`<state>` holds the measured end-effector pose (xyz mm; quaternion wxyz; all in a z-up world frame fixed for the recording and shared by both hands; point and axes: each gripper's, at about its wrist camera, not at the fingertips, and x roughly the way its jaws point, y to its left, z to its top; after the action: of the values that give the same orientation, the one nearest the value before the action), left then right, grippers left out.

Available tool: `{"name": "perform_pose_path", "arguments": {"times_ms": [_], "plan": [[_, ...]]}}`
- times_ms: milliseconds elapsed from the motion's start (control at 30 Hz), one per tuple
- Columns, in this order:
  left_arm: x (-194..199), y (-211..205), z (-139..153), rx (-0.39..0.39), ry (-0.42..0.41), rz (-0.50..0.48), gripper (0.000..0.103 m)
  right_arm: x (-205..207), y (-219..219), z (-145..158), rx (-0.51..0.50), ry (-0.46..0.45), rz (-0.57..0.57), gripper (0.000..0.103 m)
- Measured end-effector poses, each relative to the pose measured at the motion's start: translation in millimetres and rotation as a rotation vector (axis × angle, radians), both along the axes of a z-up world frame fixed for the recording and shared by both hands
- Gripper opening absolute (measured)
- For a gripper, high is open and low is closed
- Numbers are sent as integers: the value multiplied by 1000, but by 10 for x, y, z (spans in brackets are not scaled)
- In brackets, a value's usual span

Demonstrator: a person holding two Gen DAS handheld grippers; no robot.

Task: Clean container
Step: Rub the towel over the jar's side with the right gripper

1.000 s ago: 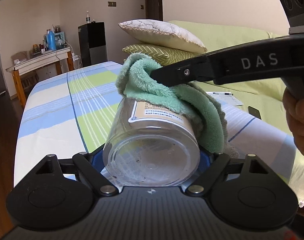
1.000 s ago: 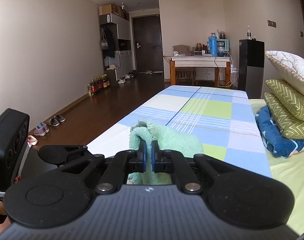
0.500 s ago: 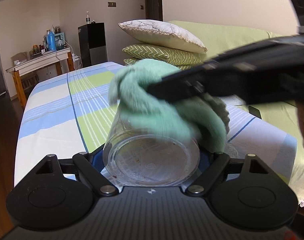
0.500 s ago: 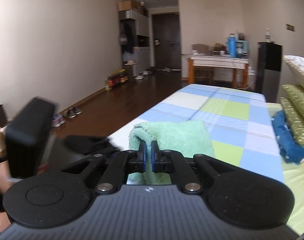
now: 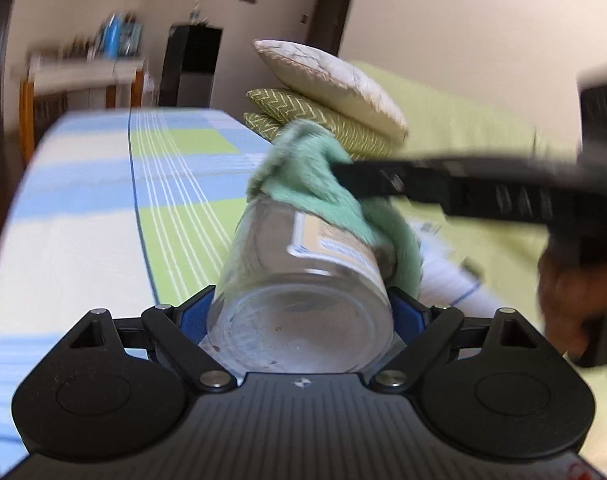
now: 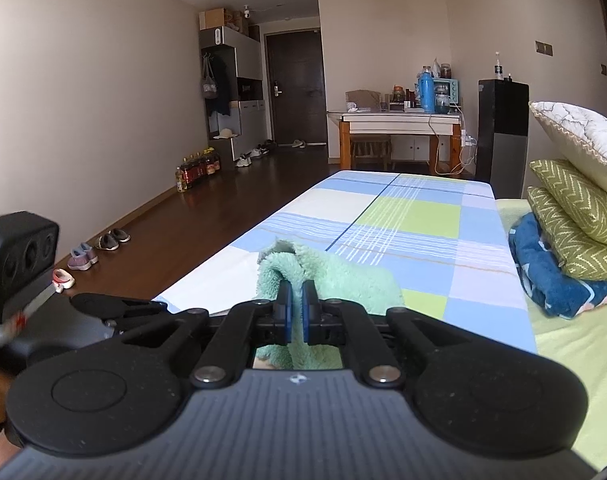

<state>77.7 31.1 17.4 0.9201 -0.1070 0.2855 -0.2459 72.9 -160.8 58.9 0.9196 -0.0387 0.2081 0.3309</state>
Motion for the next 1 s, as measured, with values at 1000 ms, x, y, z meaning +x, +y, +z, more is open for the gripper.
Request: {"name": "perform_pose_path", "arguments": {"times_ms": [1000], "plan": [[-25,-529,-2,489,-241,-22,85,-16,169,38,-33,-16,56,3]]}}
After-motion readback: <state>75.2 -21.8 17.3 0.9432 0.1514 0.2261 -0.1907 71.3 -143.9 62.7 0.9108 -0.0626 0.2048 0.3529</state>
